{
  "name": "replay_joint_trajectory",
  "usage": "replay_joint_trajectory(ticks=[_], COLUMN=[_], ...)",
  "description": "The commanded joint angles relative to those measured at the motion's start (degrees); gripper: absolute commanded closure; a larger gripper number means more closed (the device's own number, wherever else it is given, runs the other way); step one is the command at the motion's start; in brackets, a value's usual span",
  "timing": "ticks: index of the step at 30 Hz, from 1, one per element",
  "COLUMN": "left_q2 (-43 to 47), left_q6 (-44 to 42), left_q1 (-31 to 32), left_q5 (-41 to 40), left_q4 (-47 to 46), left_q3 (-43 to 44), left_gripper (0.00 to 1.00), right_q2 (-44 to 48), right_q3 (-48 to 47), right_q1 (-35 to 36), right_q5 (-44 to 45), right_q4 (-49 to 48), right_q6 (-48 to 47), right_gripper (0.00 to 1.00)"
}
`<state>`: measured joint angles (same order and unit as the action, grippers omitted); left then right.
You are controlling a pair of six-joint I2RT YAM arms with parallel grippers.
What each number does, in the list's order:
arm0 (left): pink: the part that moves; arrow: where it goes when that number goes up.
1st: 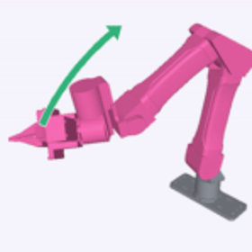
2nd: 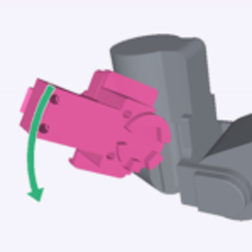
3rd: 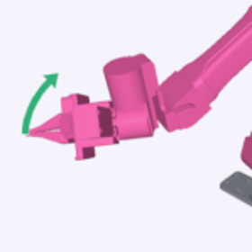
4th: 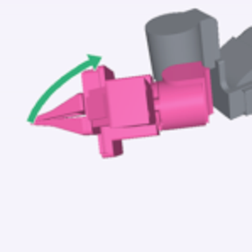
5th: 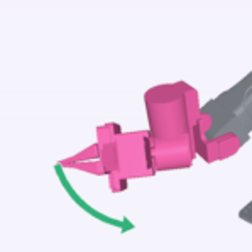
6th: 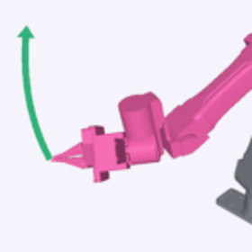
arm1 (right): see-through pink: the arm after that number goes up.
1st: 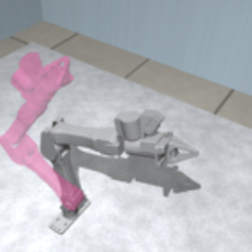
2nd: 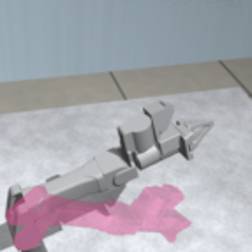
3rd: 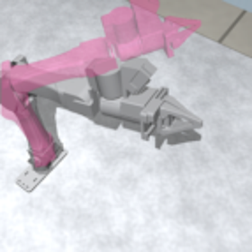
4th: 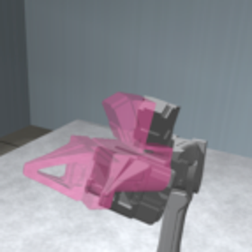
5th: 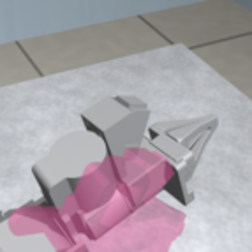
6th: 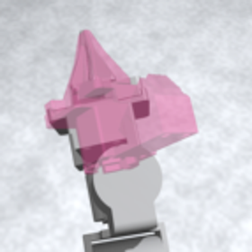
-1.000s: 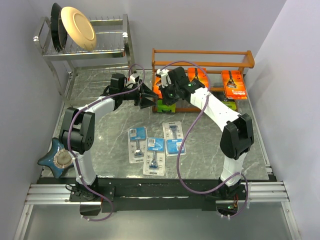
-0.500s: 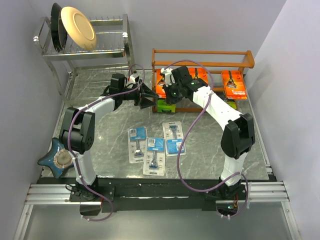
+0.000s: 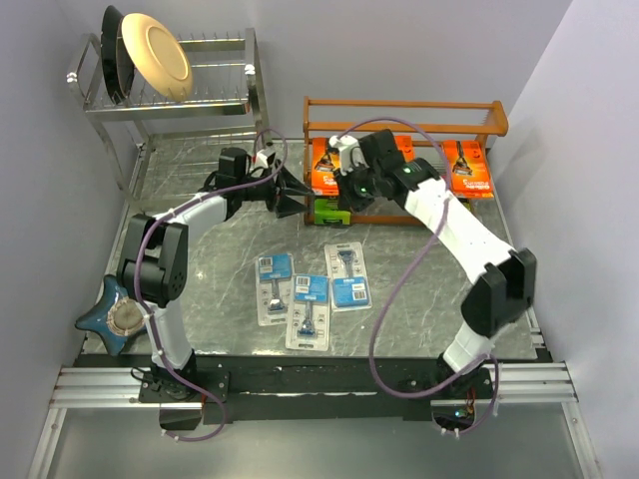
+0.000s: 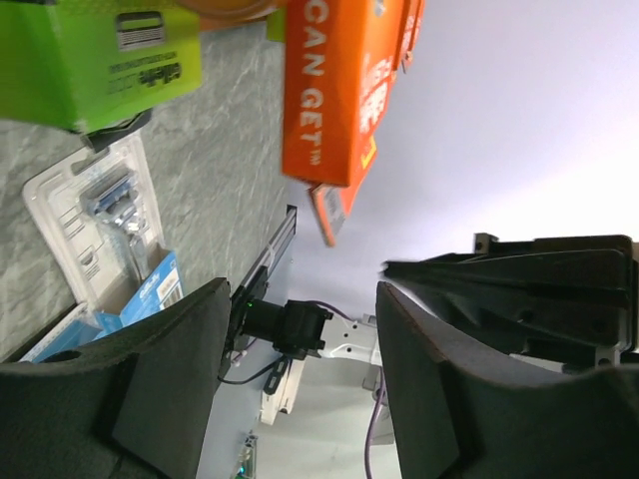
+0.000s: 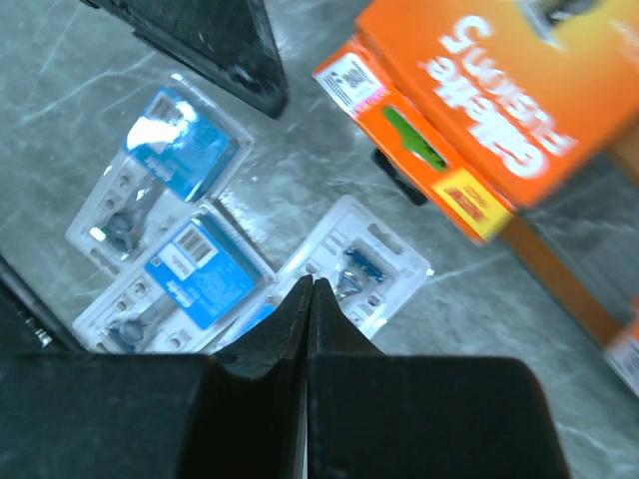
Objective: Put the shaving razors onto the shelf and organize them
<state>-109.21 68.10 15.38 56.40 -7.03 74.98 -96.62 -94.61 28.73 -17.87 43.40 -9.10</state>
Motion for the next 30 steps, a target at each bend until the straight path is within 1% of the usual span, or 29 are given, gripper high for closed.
replay_joint_trajectory(ticks=[1, 3, 4, 8, 13, 18, 30], left_q2=[4.1, 4.7, 5.0, 6.5, 7.7, 8.7, 10.8], left_q6=[-2.2, -2.9, -3.1, -3.6, -3.8, -4.6, -4.8], left_q1=[-0.6, -0.6, -0.6, -0.6, -0.7, -1.0, -1.8], left_q5=[-0.6, -0.7, -0.8, -0.9, -1.1, -1.0, -1.0], left_q4=[0.2, 0.4, 0.6, 0.5, 0.7, 0.9, 0.7], left_q3=[-1.6, -1.6, -1.7, -3.1, -4.3, -4.6, -7.5], left_gripper=[0.34, 0.35, 0.34, 0.34, 0.34, 0.34, 0.34], right_q2=[7.8, 8.0, 7.4, 3.9, 0.7, -2.3, -7.6], right_q3=[6.5, 7.4, 7.3, 5.0, 4.8, 4.7, 4.3], right_q1=[-0.2, 0.0, -0.1, -0.2, -0.2, -0.3, -0.2], right_q5=[12.3, 16.4, 19.9, 24.8, 26.0, 27.8, 28.5], right_q4=[-12.9, -16.4, -19.0, -22.1, -27.3, -30.6, -34.0], right_q6=[-1.8, -3.5, -5.0, -8.7, -13.4, -15.9, -19.0], right_gripper=[1.0, 1.0, 1.0, 1.0, 1.0, 1.0, 1.0])
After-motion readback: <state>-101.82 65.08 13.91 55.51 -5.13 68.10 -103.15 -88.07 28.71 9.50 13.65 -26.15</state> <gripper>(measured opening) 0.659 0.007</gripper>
